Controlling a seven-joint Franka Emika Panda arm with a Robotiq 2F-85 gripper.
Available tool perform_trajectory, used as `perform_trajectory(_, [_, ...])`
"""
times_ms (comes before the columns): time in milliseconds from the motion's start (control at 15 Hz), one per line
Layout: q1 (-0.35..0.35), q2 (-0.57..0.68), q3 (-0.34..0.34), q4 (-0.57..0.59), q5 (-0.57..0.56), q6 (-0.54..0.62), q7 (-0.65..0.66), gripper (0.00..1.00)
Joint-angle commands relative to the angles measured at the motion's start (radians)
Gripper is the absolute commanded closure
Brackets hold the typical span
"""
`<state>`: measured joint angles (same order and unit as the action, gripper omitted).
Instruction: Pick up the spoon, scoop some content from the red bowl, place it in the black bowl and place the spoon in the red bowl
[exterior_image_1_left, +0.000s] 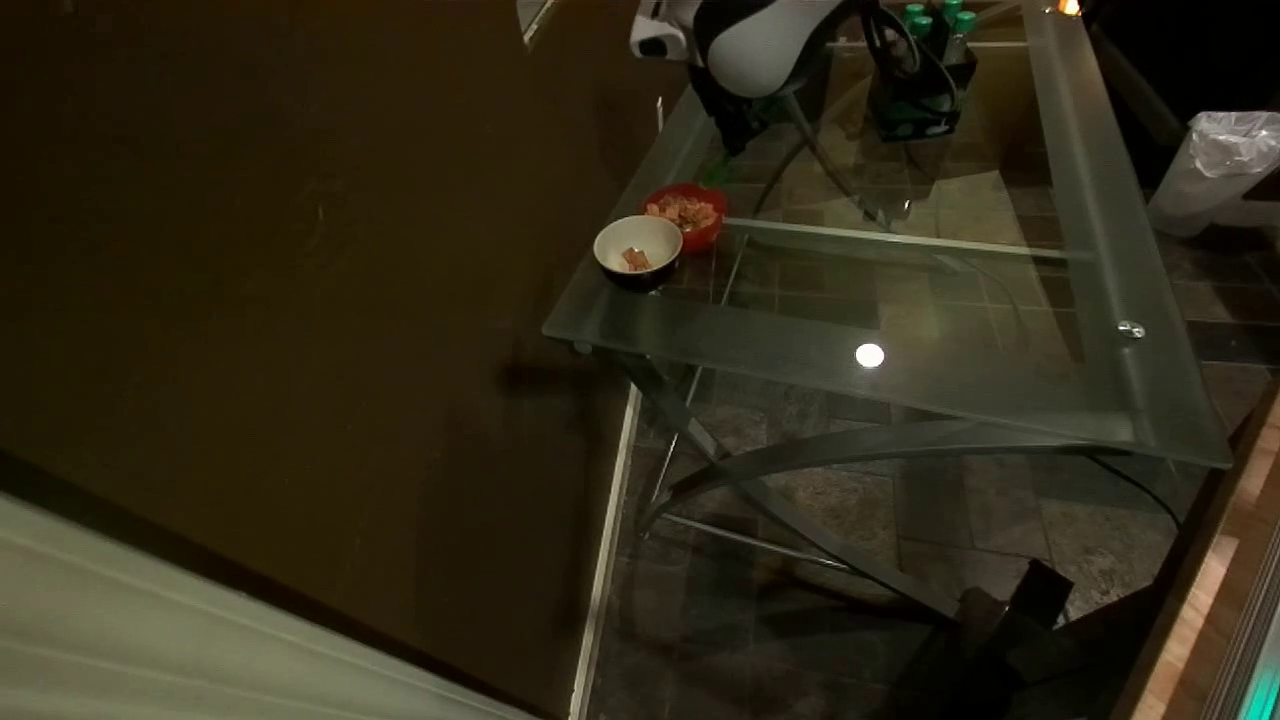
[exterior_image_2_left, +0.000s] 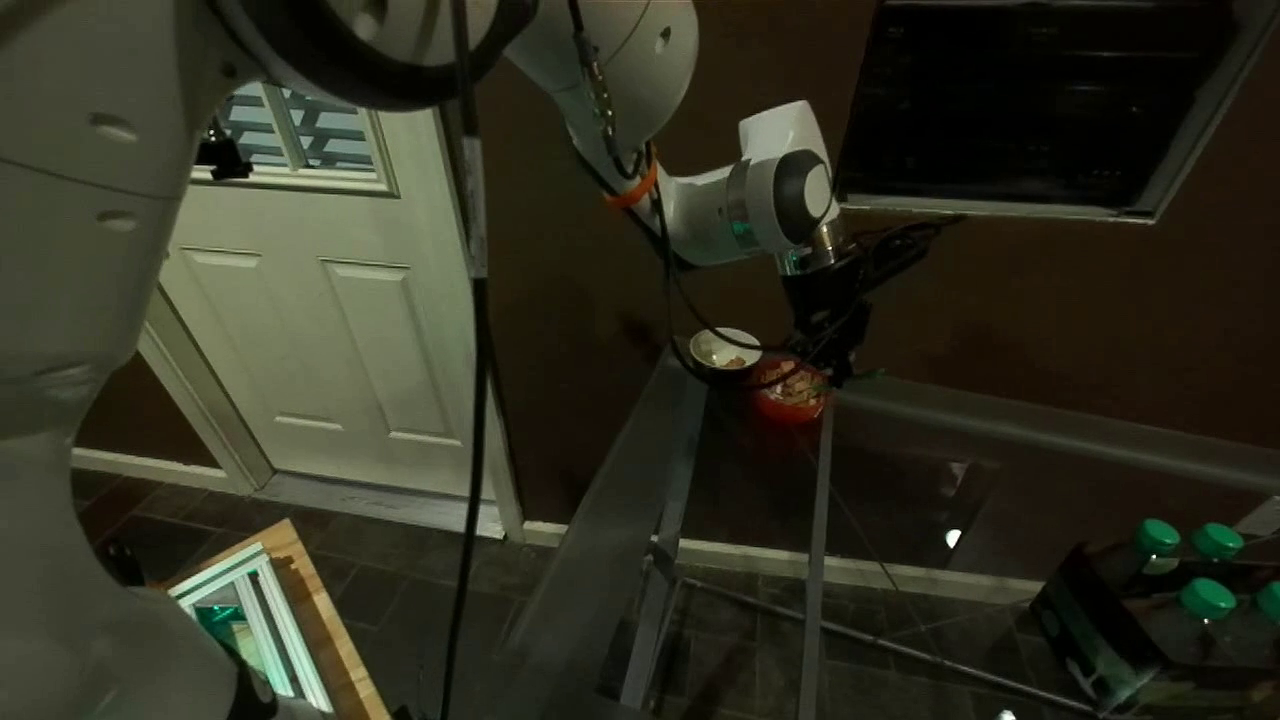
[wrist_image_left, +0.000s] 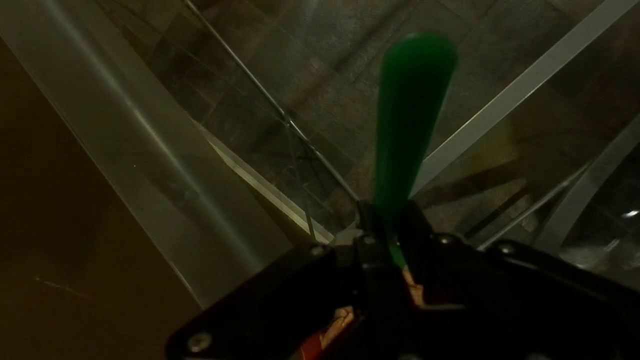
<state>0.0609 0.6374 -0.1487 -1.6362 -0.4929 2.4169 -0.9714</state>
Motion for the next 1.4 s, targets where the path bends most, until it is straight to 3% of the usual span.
perform_trajectory(0, [0.045, 0.051, -0.011, 0.084, -0.106, -0.095, 0.106, 0.96])
perform_trajectory(867, [0.079, 0.154, 0.035, 0.207, -0.342, -0.282, 0.228, 0.96])
perform_trajectory(1333, [0.079, 0.205, 0.075, 0.27, -0.377, -0.332, 0.216, 0.96])
